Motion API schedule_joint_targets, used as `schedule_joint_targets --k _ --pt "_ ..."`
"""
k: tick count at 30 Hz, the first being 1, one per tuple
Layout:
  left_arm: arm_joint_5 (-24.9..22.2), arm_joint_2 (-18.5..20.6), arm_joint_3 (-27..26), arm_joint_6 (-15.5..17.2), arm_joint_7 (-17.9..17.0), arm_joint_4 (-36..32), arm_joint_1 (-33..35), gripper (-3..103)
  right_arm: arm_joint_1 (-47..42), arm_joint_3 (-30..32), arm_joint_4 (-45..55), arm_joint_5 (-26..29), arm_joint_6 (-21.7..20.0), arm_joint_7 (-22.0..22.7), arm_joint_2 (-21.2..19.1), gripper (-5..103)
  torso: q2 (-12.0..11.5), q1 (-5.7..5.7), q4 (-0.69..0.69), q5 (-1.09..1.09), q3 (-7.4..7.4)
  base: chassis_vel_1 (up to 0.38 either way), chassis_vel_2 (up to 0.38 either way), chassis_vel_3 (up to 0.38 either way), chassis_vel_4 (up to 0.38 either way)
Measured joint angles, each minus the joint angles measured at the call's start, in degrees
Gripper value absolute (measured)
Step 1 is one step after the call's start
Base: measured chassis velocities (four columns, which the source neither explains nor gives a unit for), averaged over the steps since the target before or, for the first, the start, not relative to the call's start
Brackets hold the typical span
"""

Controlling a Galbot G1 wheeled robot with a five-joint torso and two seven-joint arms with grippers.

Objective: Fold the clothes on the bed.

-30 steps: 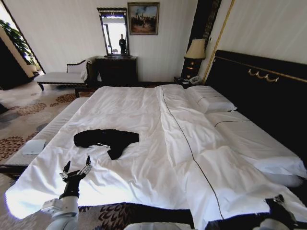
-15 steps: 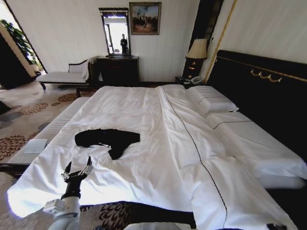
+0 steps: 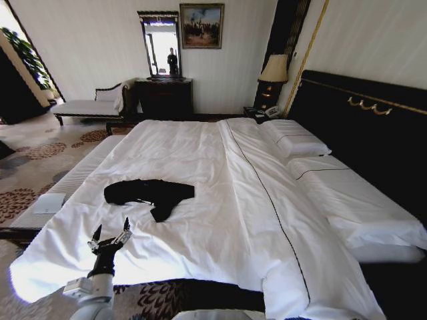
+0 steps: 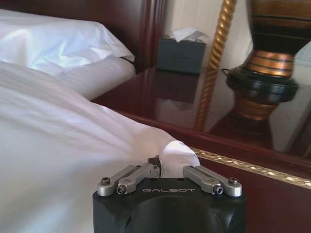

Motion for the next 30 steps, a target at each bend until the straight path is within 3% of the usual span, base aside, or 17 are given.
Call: schedule_joint_targets --k 1,3,5,6,8,13,14,18,20,22,23,25,27,28,29,30 --pt "0.0 0.0 0.0 0.1 0.0 0.0 -0.1 100 -0.6 0.5 1.1 -1.3 -1.1 1.9 0.0 8 0.0 0.00 -0.07 0.02 0.00 0.000 0.000 0.000 0.000" --pt "0.0 0.0 -0.1 0.2 0.0 0.2 -0.3 100 -2.1 1.7 5.0 -2.7 -3.6 5.6 0.1 19 0.0 -0.01 -0.03 0.01 0.00 0.000 0.000 0.000 0.000" --pt "0.0 0.0 -0.2 0.3 0.0 0.2 -0.3 100 -2.8 2.0 6.7 -2.9 -4.6 6.9 0.2 19 0.0 -0.01 -0.02 0.01 0.00 0.000 0.000 0.000 0.000" --pt "0.0 0.0 -0.3 0.3 0.0 0.3 -0.4 100 -4.9 3.0 11.7 -2.5 -7.4 9.7 0.5 29 0.0 -0.01 0.00 0.01 0.00 0.000 0.000 0.000 0.000" --pt "0.0 0.1 -0.3 0.4 0.0 0.7 -0.5 100 -7.7 4.6 19.5 -1.6 -11.0 12.6 0.9 35 0.0 -0.01 -0.01 0.00 0.00 0.000 0.000 0.000 0.000" --pt "0.6 0.0 0.1 0.4 0.0 1.1 -0.5 100 -9.6 9.9 31.6 -2.7 -13.9 12.6 0.3 56 0.0 -0.01 0.01 -0.02 0.00 0.000 0.000 0.000 0.000" --pt "0.6 0.0 0.1 0.4 0.0 1.1 -0.5 100 -9.6 9.9 31.6 -2.7 -13.9 12.6 0.3 56 0.0 -0.01 0.01 -0.02 0.00 0.000 0.000 0.000 0.000" --pt "0.9 -0.1 0.3 0.6 0.0 0.6 -0.3 100 -7.2 11.6 33.0 -5.3 -12.6 8.1 -1.0 67 0.0 -0.01 0.01 0.00 0.00 0.000 0.000 0.000 0.000" --pt "1.1 0.1 0.5 0.7 0.0 0.1 0.1 100 -4.8 10.8 32.8 -6.4 -9.9 2.3 -2.1 78 0.0 -0.01 0.03 0.01 0.00 0.000 0.000 0.000 0.000" --pt "1.3 0.5 1.3 1.0 0.1 -1.0 1.5 100 -2.0 8.1 32.7 -6.6 -7.7 -6.2 -2.9 88 0.0 0.00 0.03 0.01 0.00 0.000 0.000 0.000 0.000" --pt "1.3 0.5 1.3 1.0 0.1 -1.0 1.5 100 -2.0 8.1 32.7 -6.6 -7.7 -6.2 -2.9 88 0.0 0.00 0.03 0.01 0.00 0.000 0.000 0.000 0.000" --pt "1.0 0.9 1.6 1.2 0.5 -2.3 2.7 100 -0.6 5.7 32.9 -5.7 -6.6 -12.9 -3.2 94 0.0 0.00 0.05 0.01 0.00 0.000 0.000 0.000 0.000" --pt "0.0 1.6 1.6 1.6 1.4 -4.1 3.5 100 0.5 2.4 33.0 -3.0 -5.3 -22.8 -3.7 99 0.0 -0.01 0.04 0.00 0.00 0.000 0.000 0.000 0.000" --pt "0.0 1.6 1.6 1.6 1.4 -4.1 3.5 100 0.5 2.4 33.0 -3.0 -5.3 -22.8 -3.7 99 0.0 -0.01 0.04 0.00 0.00 0.000 0.000 0.000 0.000" --pt "-0.9 2.2 1.6 2.0 1.9 -5.1 3.7 100 1.0 0.5 33.0 -1.9 -4.8 -28.0 -4.1 100 0.0 -0.01 0.03 0.00 0.00 0.000 0.000 0.000 0.000" --pt "-1.2 2.4 1.6 2.1 2.1 -5.5 3.8 100 1.2 -0.3 33.0 -1.5 -4.6 -30.3 -4.2 100 0.0 -0.01 0.03 0.01 0.00 0.000 0.000 0.000 0.000"
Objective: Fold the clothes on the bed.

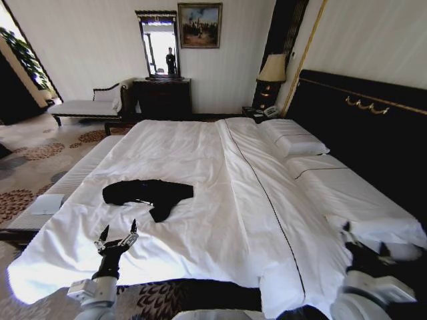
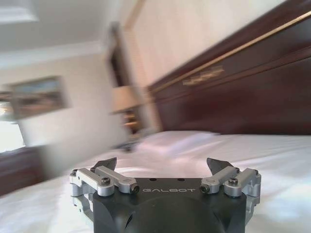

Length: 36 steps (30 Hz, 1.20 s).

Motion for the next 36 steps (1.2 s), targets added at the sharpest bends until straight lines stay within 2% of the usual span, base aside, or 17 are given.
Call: schedule_joint_targets --k 1,3,4,5,6,7,8,15,19,20,22,23,27,29,31,33,36 --pt "-0.8 0.5 0.1 0.4 0.5 -0.9 0.1 100 0.6 -1.5 -0.1 0.4 0.5 -4.7 -0.1 100 0.0 0.00 0.00 0.00 0.00 0.000 0.000 0.000 0.000" --pt "-2.0 1.3 0.8 1.3 1.8 -3.0 0.2 100 1.5 -4.1 -0.4 0.0 1.9 -16.9 -0.1 100 0.0 0.00 0.00 0.00 0.00 0.000 0.000 0.000 0.000" --pt "-2.0 1.3 0.8 1.3 1.8 -3.0 0.2 100 1.5 -4.1 -0.4 0.0 1.9 -16.9 -0.1 100 0.0 0.00 0.00 0.00 0.00 0.000 0.000 0.000 0.000" --pt "-2.1 1.4 1.5 1.5 2.5 -3.7 0.2 100 1.6 -5.0 -0.3 -0.4 2.5 -23.0 -0.1 100 0.0 0.00 0.00 0.00 0.00 0.000 0.000 0.000 0.000" --pt "-2.1 1.4 1.8 1.5 3.0 -4.0 0.2 100 1.5 -5.3 -0.2 -0.5 2.6 -25.8 0.0 100 0.0 0.00 0.00 0.00 0.00 0.000 0.000 0.000 0.000" --pt "-1.6 1.4 2.7 1.4 4.1 -4.5 0.2 100 0.9 -5.9 0.2 -0.7 2.6 -30.6 0.0 100 0.0 0.00 0.00 -0.01 0.00 0.000 0.000 0.000 0.000" --pt "-1.3 1.4 3.2 1.1 4.7 -4.5 0.3 100 0.6 -6.1 0.3 -1.2 2.6 -31.7 0.0 100 0.0 0.00 -0.01 -0.01 0.00 0.000 0.000 0.000 0.000" --pt "-1.1 1.3 5.0 0.5 6.1 -5.2 0.4 100 -0.1 -4.9 0.0 -7.6 3.1 -32.7 0.9 100 0.0 0.00 0.00 0.00 -0.01 0.000 0.000 0.000 0.000" --pt "2.1 1.1 5.0 0.7 6.1 -6.7 1.0 100 -1.5 -2.4 1.7 -20.2 0.9 -28.2 1.6 100 0.0 0.00 -0.01 0.00 -0.01 0.000 0.000 0.000 0.000" --pt "2.1 1.1 5.0 0.7 6.1 -6.7 1.0 100 -1.5 -2.4 1.7 -20.2 0.9 -28.2 1.6 100 0.0 0.00 -0.01 0.00 -0.01 0.000 0.000 0.000 0.000" --pt "5.0 0.9 5.2 0.3 6.1 -7.0 1.5 100 -1.2 -1.6 2.4 -24.3 0.7 -26.8 1.7 100 0.0 0.00 0.00 0.00 -0.01 0.000 0.000 0.000 0.000" --pt "6.5 0.7 5.3 -0.1 6.1 -7.2 2.0 100 -1.0 -1.4 3.5 -25.4 -0.1 -24.9 1.8 100 0.0 0.00 0.01 0.00 -0.01 0.000 0.000 0.000 0.000" --pt "6.9 0.4 5.6 -0.7 6.1 -7.3 2.7 100 -1.0 -1.2 5.9 -24.0 -3.1 -22.6 1.8 100 0.0 0.00 0.00 0.00 0.00 0.000 0.000 0.000 0.000" --pt "6.8 0.3 5.4 -1.7 6.1 -7.2 3.3 100 -1.2 -1.1 7.5 -20.4 -5.7 -22.6 1.4 100 0.0 0.00 0.00 0.00 0.00 0.000 0.000 0.000 0.000" --pt "6.7 0.3 5.4 -2.0 6.1 -7.2 3.4 100 -1.3 -1.2 7.8 -19.0 -6.4 -22.6 1.2 100 0.0 0.00 0.00 -0.01 -0.01 0.000 0.000 0.000 0.000" --pt "6.0 0.3 5.3 -2.2 6.1 -7.5 3.5 100 -1.5 -1.7 7.9 -15.9 -5.9 -23.1 0.7 100 0.0 0.00 0.00 0.00 -0.01 0.000 0.000 0.000 0.000" --pt "5.6 0.3 5.2 -2.2 5.9 -7.5 3.4 100 -1.5 -1.4 7.3 -15.5 -4.1 -25.6 0.6 100 0.0 0.00 0.00 0.00 0.00 0.000 0.000 0.000 0.000"
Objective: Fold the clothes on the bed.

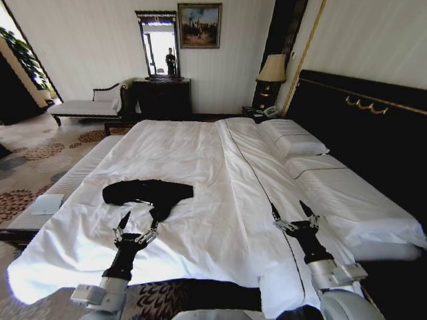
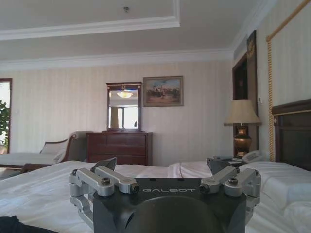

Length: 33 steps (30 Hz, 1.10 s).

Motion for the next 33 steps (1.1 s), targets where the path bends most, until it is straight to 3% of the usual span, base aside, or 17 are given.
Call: schedule_joint_targets --k 4,16,33 --pt "-0.1 0.2 -0.7 -0.1 -0.3 0.3 0.0 100 0.2 0.1 -1.1 0.0 2.8 -2.7 0.7 100 0.0 0.00 0.00 0.00 0.00 0.000 0.000 0.000 0.000" --pt "0.6 -0.5 -0.2 -1.4 -0.8 1.7 0.1 100 0.6 -0.5 -3.0 -4.0 5.7 -4.2 2.4 100 0.0 0.00 0.00 0.00 0.00 0.000 0.000 0.000 0.000" --pt "0.6 -0.2 -0.3 -1.2 -0.9 2.5 -0.7 100 2.0 -1.2 -3.9 -6.7 6.9 -4.9 5.6 100 0.0 0.00 0.00 0.00 0.00 0.000 0.000 0.000 0.000"
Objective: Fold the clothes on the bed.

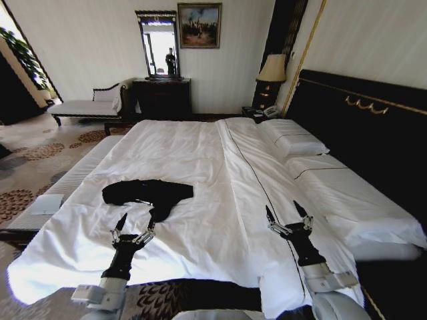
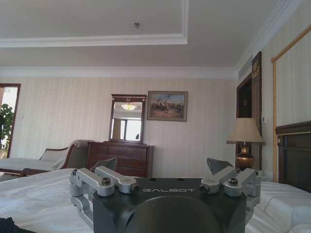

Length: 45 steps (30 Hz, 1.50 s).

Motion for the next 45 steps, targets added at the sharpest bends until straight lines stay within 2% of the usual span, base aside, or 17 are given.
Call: schedule_joint_targets --k 14,31,39,45 --pt "-1.7 1.1 -2.2 -0.2 -0.2 0.7 -0.6 100 0.0 -0.3 -0.6 -0.7 0.6 -0.2 0.3 100 0.0 0.00 0.00 0.00 0.00 0.000 0.000 0.000 0.000" --pt "-1.3 0.8 -2.6 -0.1 -0.2 0.2 -0.8 100 0.2 -0.6 -0.8 -0.8 1.1 -0.1 0.1 100 0.0 0.00 0.00 0.01 0.00 0.007 0.013 -0.009 -0.009" --pt "2.3 -1.8 -1.2 0.0 -0.3 0.2 -0.8 100 1.4 -0.8 0.0 1.3 1.2 0.5 -0.5 100 0.0 0.00 0.00 0.00 0.00 0.062 0.122 -0.068 -0.129" --pt "2.8 -2.6 -1.3 -0.6 -0.5 0.2 0.1 100 2.1 -0.7 -0.9 2.1 1.5 0.7 -1.5 100 0.0 0.01 0.01 -0.01 0.00 0.033 0.065 -0.024 -0.060"
